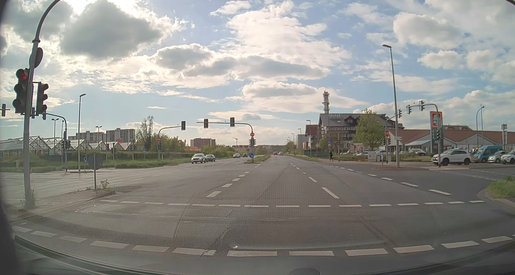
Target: Follow the waypoints while adhering to traffic rules and regulations
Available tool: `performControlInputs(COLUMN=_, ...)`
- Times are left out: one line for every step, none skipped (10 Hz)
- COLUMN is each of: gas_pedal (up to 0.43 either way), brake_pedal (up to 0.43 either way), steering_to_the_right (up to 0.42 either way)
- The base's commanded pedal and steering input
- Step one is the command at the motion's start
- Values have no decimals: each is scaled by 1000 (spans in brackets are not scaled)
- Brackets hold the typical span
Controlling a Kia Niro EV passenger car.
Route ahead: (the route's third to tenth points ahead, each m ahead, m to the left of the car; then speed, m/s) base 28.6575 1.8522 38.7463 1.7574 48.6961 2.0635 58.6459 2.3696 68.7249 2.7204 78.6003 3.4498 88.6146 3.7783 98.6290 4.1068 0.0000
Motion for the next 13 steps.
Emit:
performControlInputs(gas_pedal=0, brake_pedal=274, steering_to_the_right=-3)
performControlInputs(gas_pedal=0, brake_pedal=274, steering_to_the_right=-3)
performControlInputs(gas_pedal=0, brake_pedal=274, steering_to_the_right=-3)
performControlInputs(gas_pedal=0, brake_pedal=274, steering_to_the_right=-4)
performControlInputs(gas_pedal=0, brake_pedal=274, steering_to_the_right=-4)
performControlInputs(gas_pedal=0, brake_pedal=274, steering_to_the_right=-4)
performControlInputs(gas_pedal=0, brake_pedal=274, steering_to_the_right=-4)
performControlInputs(gas_pedal=0, brake_pedal=274, steering_to_the_right=-4)
performControlInputs(gas_pedal=0, brake_pedal=274, steering_to_the_right=-4)
performControlInputs(gas_pedal=0, brake_pedal=274, steering_to_the_right=-4)
performControlInputs(gas_pedal=0, brake_pedal=268, steering_to_the_right=-4)
performControlInputs(gas_pedal=0, brake_pedal=268, steering_to_the_right=-4)
performControlInputs(gas_pedal=0, brake_pedal=268, steering_to_the_right=-4)
